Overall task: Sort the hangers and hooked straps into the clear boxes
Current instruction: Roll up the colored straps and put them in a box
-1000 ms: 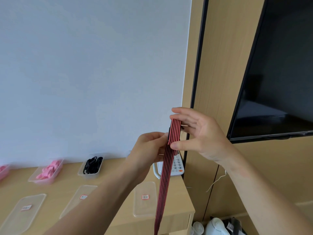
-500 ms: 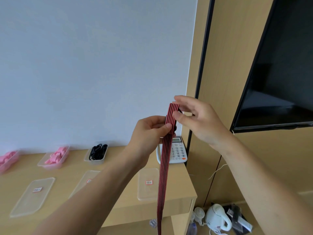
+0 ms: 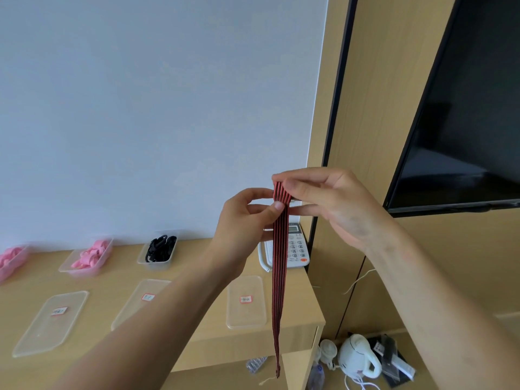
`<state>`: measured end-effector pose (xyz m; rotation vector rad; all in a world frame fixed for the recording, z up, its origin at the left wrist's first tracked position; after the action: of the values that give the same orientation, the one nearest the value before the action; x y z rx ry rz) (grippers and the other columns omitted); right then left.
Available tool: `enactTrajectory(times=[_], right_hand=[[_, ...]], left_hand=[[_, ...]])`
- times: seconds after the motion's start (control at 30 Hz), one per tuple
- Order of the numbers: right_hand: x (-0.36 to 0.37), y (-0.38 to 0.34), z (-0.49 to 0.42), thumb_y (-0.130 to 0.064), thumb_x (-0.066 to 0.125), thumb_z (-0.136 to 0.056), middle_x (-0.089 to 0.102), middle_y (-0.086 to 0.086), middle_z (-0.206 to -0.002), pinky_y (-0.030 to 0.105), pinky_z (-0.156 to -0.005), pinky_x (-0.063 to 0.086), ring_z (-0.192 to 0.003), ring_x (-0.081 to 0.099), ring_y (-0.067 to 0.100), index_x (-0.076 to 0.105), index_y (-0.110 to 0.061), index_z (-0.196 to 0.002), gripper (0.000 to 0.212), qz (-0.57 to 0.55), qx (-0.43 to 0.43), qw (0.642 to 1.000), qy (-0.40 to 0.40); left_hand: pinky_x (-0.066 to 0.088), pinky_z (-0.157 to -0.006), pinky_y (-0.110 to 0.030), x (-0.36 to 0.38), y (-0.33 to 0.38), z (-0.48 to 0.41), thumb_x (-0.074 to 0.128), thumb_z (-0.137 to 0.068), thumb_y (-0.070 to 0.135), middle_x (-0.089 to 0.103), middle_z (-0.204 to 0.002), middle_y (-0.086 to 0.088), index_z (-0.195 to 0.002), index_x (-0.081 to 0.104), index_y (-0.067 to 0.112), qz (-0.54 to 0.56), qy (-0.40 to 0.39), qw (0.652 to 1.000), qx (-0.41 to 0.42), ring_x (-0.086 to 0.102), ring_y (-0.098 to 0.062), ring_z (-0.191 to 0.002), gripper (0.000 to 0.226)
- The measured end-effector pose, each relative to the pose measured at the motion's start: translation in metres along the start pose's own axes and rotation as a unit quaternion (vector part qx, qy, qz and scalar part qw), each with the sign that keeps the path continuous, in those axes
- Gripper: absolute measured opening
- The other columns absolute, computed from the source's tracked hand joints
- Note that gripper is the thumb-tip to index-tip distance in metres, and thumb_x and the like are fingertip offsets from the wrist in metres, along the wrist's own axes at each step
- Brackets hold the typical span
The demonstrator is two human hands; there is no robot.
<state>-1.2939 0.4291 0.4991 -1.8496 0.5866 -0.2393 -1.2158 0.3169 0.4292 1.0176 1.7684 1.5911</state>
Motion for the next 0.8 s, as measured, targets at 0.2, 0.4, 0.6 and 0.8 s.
enactTrajectory(times=[0.2,0.4,0.6,0.8], right_hand=[[-0.015,-0.012,0.002,-0.013,0.09,-0.065,0.076,0.004,-0.116,0.037,-0.098,0.055,-0.114,0.069,0.018,0.073,-0.023,-0.117,0.055,0.022,-0.056,0.997,0.041],[-0.015,-0.01,0.002,-0.003,0.091,-0.057,0.071,0.005,-0.123,0.042,-0.109,0.049,-0.125,0.062,0.017,0.068,-0.021,-0.122,0.071,0.054,-0.108,0.992,0.04],[-0.011,-0.005,0.004,-0.016,0.093,-0.061,0.063,-0.007,-0.137,0.036,-0.111,0.046,-0.135,0.053,0.01,0.06,-0.023,-0.135,0.081,0.172,-0.13,0.976,0.028],[-0.028,0.013,-0.007,-0.029,0.078,-0.089,0.073,-0.007,-0.117,0.041,-0.101,0.053,-0.11,0.066,0.005,0.067,-0.025,-0.126,0.04,0.203,-0.019,0.976,0.079]], left_hand=[[0.06,-0.065,-0.03,0.004,-0.002,0.001,0.068,-0.1,0.025,0.08,-0.086,-0.008,-0.099,0.074,0.011,-0.004,-0.006,1.0,-0.022,0.078,-0.024,-0.077,0.015],[0.061,-0.066,-0.032,0.017,0.01,0.004,0.053,-0.104,0.037,0.077,-0.083,-0.012,-0.083,0.082,0.017,0.047,-0.062,0.996,-0.031,0.076,-0.027,-0.078,0.041],[0.059,-0.067,-0.031,0.015,0.008,0.001,0.062,-0.102,0.025,0.077,-0.087,-0.015,-0.101,0.075,-0.002,0.033,-0.055,0.998,-0.025,0.075,-0.025,-0.077,0.03],[0.059,-0.066,-0.027,0.013,0.002,0.0,0.06,-0.104,0.017,0.077,-0.082,-0.008,-0.097,0.078,0.005,-0.006,-0.031,0.999,0.002,0.076,-0.024,-0.077,0.022]])
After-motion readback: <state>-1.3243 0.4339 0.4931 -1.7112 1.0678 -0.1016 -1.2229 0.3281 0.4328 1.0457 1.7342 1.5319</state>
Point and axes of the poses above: each hand's wrist, its own z-axis away from the middle knuckle, its own x-axis out of the palm, y = z × x, the point moved 10 cm from there along -z, towards the middle knuckle
